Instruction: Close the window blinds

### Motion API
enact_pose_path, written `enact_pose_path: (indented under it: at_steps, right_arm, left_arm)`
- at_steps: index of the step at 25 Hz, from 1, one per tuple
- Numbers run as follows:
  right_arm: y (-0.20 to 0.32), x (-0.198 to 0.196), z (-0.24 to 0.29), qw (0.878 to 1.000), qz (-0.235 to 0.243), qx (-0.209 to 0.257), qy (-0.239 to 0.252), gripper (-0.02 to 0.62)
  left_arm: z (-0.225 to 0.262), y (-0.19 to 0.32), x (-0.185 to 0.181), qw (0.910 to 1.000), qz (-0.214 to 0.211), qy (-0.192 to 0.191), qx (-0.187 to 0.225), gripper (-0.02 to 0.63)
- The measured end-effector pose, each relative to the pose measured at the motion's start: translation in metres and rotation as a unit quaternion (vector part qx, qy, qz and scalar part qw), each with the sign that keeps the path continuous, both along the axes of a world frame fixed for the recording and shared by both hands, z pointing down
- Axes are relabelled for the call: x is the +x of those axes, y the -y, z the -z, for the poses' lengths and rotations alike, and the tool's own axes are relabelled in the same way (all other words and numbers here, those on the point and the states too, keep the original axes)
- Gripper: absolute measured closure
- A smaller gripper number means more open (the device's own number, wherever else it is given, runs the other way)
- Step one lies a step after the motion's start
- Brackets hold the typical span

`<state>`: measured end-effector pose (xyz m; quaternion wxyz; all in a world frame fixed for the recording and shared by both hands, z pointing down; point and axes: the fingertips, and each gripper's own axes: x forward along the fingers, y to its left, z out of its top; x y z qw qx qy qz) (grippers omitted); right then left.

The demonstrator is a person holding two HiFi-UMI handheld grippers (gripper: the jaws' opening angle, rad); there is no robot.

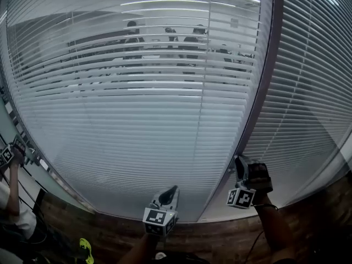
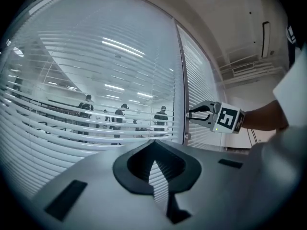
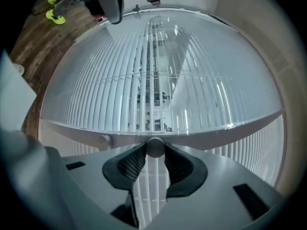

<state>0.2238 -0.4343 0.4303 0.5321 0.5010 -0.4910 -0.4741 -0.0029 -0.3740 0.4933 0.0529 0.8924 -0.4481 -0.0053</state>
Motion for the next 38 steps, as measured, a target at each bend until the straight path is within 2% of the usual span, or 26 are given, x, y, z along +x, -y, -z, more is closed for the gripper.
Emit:
enact_pose_path:
  at_steps: [7,10,13,15,16,17,18,20,23,26,28,29,30,34,35,38]
  right_arm:
    - [-0.002,-0.001,-0.001,0.996,0.017,-0.002,-0.093,0.474]
    - [-0.004,-0.001,0.0,0.995,0.022,-0.004,-0.095,0.474]
    - [-0.009,-0.002,-0.002,0.998,0.034,0.003,-0.046,0.463]
    - [-0.011,0.001,0.001,0.999,0.027,0.01,0.033,0.429]
    - [-0.013,0.003,0.002,0.995,0.021,0.012,0.092,0.425]
    - [-0.014,0.003,0.001,0.987,0.016,0.012,0.162,0.425]
    - [-0.016,0.003,-0.001,0.972,0.012,0.009,0.236,0.425]
    - [-0.017,0.003,-0.007,0.934,0.003,0.007,0.358,0.425]
    - [-0.013,0.003,-0.005,0.884,-0.01,0.009,0.467,0.425]
    - [-0.004,0.007,0.004,0.819,-0.014,0.016,0.574,0.425]
    - [0.0,0.013,0.001,0.782,-0.023,0.022,0.623,0.425]
    - [0.001,0.015,-0.003,0.769,-0.026,0.023,0.638,0.425]
    - [0.001,0.015,-0.007,0.762,-0.026,0.024,0.647,0.425]
    - [0.004,0.014,-0.011,0.757,-0.022,0.034,0.652,0.439]
    - [0.004,0.015,-0.011,0.754,-0.021,0.037,0.655,0.465]
    - [0.002,0.015,-0.011,0.746,-0.021,0.038,0.664,0.468]
  left_arm:
    - [0.008,-0.009,0.002,0.9998,-0.007,0.011,0.013,0.606]
    - [0.009,-0.013,0.001,0.9998,-0.004,0.009,0.014,0.606]
    - [0.01,-0.017,0.001,0.9999,-0.002,0.006,0.015,0.606]
    - [0.01,-0.018,0.001,0.9999,0.001,0.007,0.008,0.606]
    - [0.007,-0.019,0.001,0.9999,0.0,0.009,0.006,0.606]
    - [0.003,-0.021,0.002,0.9999,-0.004,0.011,0.007,0.606]
    - [-0.003,-0.023,0.004,0.9999,-0.008,0.012,0.008,0.606]
    - [-0.015,-0.028,0.007,0.9998,-0.015,0.013,0.007,0.606]
    - [-0.016,-0.029,0.015,0.9996,-0.025,0.009,0.007,0.606]
    - [-0.005,-0.03,0.02,0.9995,-0.031,0.004,0.008,0.606]
    - [-0.007,-0.032,0.018,0.9996,-0.029,0.002,0.008,0.606]
    - [-0.011,-0.033,0.016,0.9996,-0.027,0.002,0.007,0.606]
    - [-0.014,-0.033,0.014,0.9997,-0.025,0.002,0.006,0.606]
    - [-0.018,-0.031,0.008,0.9998,-0.019,0.002,0.006,0.605]
    - [-0.018,-0.031,0.006,0.9998,-0.018,0.002,0.006,0.606]
    - [-0.018,-0.032,0.003,0.9999,-0.017,0.003,0.003,0.606]
